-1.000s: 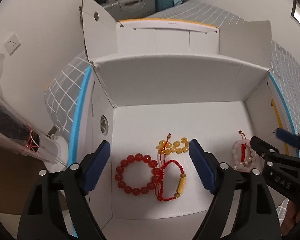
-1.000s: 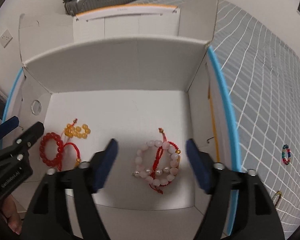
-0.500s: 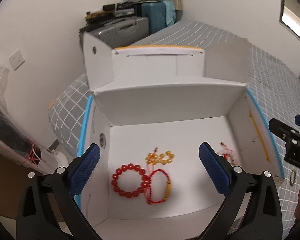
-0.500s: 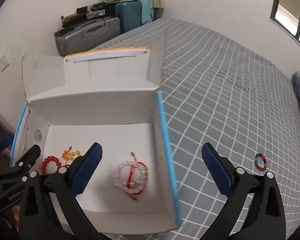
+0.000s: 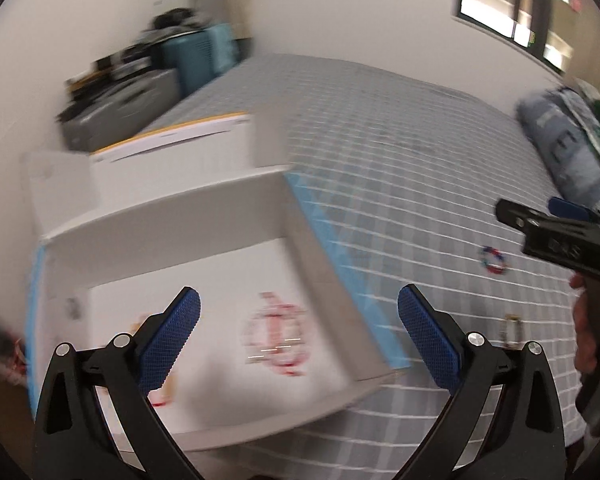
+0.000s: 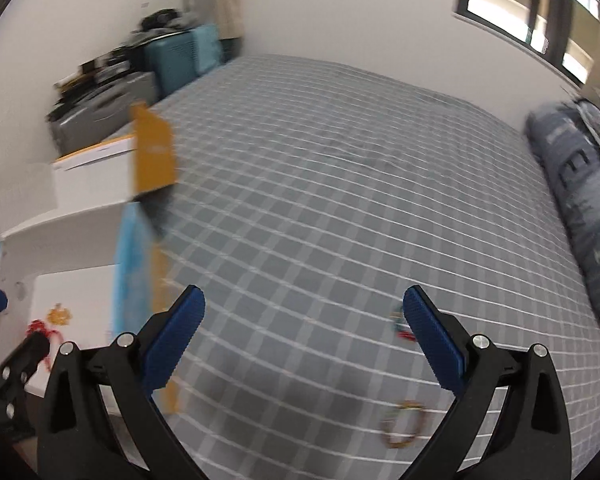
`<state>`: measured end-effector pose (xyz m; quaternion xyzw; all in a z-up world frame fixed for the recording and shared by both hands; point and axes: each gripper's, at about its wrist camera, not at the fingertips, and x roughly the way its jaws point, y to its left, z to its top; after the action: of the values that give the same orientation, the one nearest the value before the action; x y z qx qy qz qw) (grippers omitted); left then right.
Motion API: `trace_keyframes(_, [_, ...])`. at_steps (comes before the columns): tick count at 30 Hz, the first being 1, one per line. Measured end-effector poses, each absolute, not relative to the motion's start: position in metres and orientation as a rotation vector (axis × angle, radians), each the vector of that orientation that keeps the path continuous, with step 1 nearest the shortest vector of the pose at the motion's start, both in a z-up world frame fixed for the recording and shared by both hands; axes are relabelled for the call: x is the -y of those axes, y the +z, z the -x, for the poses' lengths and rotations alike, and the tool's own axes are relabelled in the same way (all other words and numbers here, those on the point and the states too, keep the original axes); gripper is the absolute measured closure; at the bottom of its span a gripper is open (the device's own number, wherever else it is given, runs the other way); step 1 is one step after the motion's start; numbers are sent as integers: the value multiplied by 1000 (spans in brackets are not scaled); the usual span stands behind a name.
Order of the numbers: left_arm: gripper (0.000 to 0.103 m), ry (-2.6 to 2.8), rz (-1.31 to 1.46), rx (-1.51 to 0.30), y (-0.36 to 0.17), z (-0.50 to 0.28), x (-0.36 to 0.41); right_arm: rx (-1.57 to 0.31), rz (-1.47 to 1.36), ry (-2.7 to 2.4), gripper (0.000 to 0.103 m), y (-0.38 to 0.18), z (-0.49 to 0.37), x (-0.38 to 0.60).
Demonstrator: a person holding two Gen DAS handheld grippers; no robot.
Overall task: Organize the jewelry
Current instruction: 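Move both tools back from the box toward the last two bracelets, then grasp the wooden bead bracelet with the left tool while the right tool grasps the multicolour glass bracelet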
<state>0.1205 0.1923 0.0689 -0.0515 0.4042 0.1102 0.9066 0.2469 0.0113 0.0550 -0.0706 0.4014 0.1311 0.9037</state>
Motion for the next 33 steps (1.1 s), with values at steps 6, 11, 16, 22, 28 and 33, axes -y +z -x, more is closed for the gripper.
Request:
trace_keyframes(6, [6,82,49,-858,47,-159,-106,-874,81,208,7,26,-282,61])
trace_keyframes(11, [6,6,16,-899,19,-189,-54,-914,43,194,7,-4,-301,103])
trace_keyframes(16, [6,-42,-11,-952,-19,-208,-10,-987,20,202,7,-45,-324,126])
trace_keyframes(22, [6,-70,-39,-996,-66,-219,19,-1031,-13,215,7,-83,-343,138])
trace_keyframes(28, [6,-105,-5,-1041,-100,-230,28,-1066,-35,225,7,-112,-355,143])
trace_keyframes(33, [6,-104,-32,-1042,-114,-233,32,-1085,-78,226,7,-129,-361,144])
